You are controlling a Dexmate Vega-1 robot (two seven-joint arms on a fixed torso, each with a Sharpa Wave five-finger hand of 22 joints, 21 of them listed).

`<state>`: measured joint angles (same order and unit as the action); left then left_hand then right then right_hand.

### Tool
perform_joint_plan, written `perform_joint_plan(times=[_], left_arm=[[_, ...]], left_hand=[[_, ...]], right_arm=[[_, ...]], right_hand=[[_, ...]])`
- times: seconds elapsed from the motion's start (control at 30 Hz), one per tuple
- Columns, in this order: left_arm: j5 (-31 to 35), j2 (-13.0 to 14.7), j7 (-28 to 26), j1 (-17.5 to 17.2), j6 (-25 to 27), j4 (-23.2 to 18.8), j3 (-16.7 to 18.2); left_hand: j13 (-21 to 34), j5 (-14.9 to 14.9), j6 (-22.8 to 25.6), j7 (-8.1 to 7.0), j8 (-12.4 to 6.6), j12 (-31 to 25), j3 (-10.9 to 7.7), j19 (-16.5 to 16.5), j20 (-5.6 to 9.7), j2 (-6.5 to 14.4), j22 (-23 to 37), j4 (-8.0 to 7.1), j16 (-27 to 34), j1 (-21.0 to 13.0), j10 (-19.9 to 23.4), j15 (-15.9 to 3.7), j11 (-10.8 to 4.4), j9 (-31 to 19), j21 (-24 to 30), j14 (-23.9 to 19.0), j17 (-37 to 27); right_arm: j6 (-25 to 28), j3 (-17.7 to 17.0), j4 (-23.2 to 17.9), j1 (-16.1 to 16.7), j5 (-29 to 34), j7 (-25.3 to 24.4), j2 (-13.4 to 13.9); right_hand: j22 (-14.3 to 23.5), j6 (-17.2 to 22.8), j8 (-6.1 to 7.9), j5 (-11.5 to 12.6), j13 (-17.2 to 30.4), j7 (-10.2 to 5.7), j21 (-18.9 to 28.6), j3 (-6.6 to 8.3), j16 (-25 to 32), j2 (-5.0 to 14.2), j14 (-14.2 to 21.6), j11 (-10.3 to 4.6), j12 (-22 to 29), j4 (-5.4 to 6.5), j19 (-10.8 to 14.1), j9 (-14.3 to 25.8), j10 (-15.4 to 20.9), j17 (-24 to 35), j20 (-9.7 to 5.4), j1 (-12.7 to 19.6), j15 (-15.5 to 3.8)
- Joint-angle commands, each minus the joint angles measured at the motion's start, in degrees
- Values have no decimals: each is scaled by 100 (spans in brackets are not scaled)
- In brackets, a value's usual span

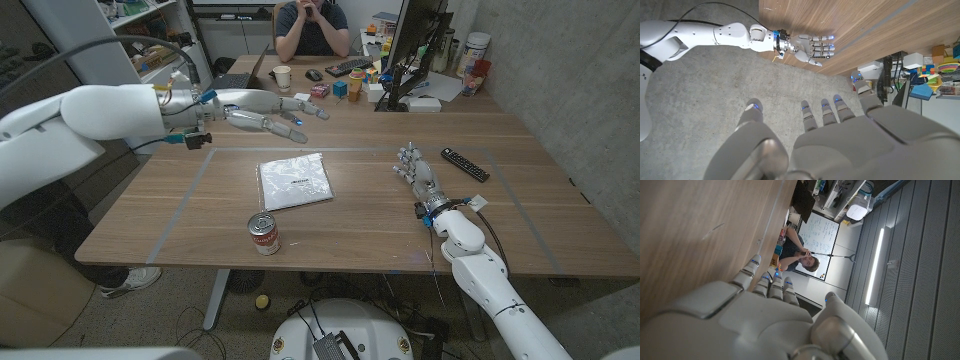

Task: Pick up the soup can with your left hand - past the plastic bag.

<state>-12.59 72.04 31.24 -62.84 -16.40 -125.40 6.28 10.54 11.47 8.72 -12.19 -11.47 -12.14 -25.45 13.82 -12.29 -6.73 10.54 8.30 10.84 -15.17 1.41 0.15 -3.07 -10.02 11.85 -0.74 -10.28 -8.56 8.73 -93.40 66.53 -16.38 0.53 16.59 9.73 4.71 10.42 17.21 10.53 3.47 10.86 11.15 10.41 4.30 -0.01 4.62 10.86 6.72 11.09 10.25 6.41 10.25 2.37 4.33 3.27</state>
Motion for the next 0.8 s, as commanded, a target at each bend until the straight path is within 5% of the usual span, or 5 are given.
perform_joint_plan(times=[0.03,0.43,0.8], left_arm=[[94,-206,625,-128,225,-236,357],[179,-73,1026,62,549,-457,237],[1017,-97,1399,-361,1432,-1108,843]], left_hand=[[17,60,61,-26,-8,-24,-31,94,-3,-18,17,48,35,-134,94,29,1,-23,34,-77,-17],[20,69,176,-28,-9,-67,-42,286,4,3,24,83,81,-352,263,95,10,-25,87,-282,-17],[22,85,286,-21,-25,-53,-56,418,-4,-23,21,141,50,-612,292,121,24,-26,107,-283,-17]], right_arm=[[-263,128,453,-453,385,-412,67],[109,195,792,-976,385,-348,213],[290,174,891,-1014,378,-362,189]], right_hand=[[22,19,44,32,26,-59,11,-17,21,-57,-26,4,-12,-8,-25,11,-39,30,8,8,14],[22,65,58,41,25,-74,24,-26,44,-76,34,3,24,-33,-5,11,36,23,1,33,-26],[22,60,54,45,25,-65,33,-34,50,-84,53,-8,26,-40,13,12,40,22,3,39,-20]])
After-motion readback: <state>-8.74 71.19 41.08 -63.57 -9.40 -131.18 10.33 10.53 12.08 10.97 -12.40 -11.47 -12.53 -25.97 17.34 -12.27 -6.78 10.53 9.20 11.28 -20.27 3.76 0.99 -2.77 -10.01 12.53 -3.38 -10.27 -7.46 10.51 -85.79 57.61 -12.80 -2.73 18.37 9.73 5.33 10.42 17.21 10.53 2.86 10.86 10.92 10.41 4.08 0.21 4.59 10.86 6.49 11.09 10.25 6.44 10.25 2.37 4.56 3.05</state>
